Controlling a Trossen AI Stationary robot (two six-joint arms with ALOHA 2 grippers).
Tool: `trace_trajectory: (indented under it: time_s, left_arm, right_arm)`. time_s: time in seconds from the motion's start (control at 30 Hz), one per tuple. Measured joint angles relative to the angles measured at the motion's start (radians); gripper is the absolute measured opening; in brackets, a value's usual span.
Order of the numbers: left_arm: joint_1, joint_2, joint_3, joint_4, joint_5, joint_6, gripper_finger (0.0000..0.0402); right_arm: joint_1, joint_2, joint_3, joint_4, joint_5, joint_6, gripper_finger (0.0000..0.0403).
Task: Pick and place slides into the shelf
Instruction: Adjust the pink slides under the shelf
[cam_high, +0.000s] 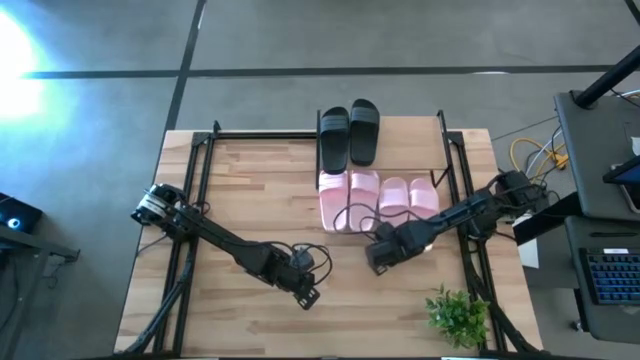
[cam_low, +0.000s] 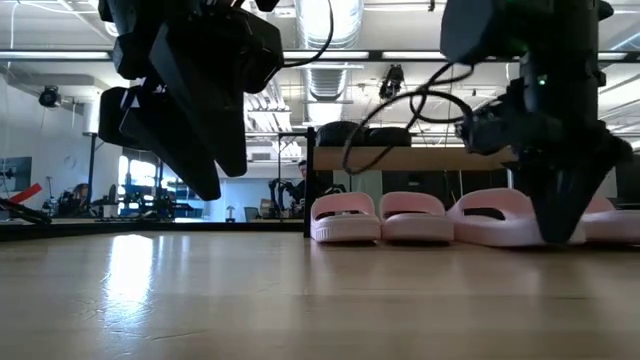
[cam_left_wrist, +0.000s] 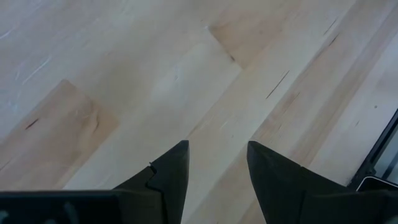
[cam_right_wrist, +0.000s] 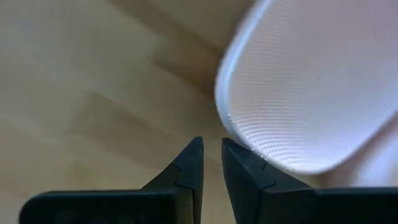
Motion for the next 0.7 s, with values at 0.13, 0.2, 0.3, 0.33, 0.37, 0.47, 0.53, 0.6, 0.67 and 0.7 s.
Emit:
trace_trajectory:
  time_s: [0.13,0.2,0.3,0.33,0.37,0.47,0.53,0.6,0.67,0.7]
  left_arm:
    - [0.0,0.0,0.001,0.002,-0.005,0.0,0.0148]
    - [0.0,0.0,0.001,0.002,-0.009,0.0,0.0148]
    - [0.0,0.0,0.001,0.002,-0.022,-0.001,0.0148]
    - [0.0,0.0,0.003,0.001,-0.026,-0.001,0.0148]
    - [0.0,0.0,0.007,0.002,-0.027,-0.002,0.0148]
    - [0.003,-0.006,0.023,0.006,-0.029,-0.003,0.0148]
    - [0.01,-0.018,0.029,0.007,-0.033,-0.007,0.0148]
    - [0.024,-0.035,0.026,0.005,-0.035,-0.021,0.0148]
    - [0.047,-0.055,0.015,0.001,-0.038,-0.039,0.0148]
    - [0.061,-0.065,0.011,0.001,-0.039,-0.041,0.0148]
  right_arm:
    - [0.0,0.0,-0.009,-0.072,0.001,-0.01,0.0052]
    - [0.001,-0.004,-0.01,-0.07,-0.001,-0.034,0.0052]
    - [0.004,-0.026,0.002,-0.07,-0.029,-0.057,0.0052]
    - [0.009,-0.041,0.009,-0.069,-0.034,-0.065,0.0052]
    - [0.015,-0.059,0.018,-0.069,-0.038,-0.067,0.0052]
    - [0.04,-0.13,0.033,-0.08,-0.044,-0.047,0.0052]
    - [0.053,-0.177,0.032,-0.143,-0.045,-0.011,0.0052]
    - [0.053,-0.218,0.024,-0.227,-0.06,0.022,0.0052]
    - [0.052,-0.254,0.007,-0.311,-0.079,0.045,0.0052]
    - [0.05,-0.27,-0.003,-0.335,-0.092,0.051,0.0052]
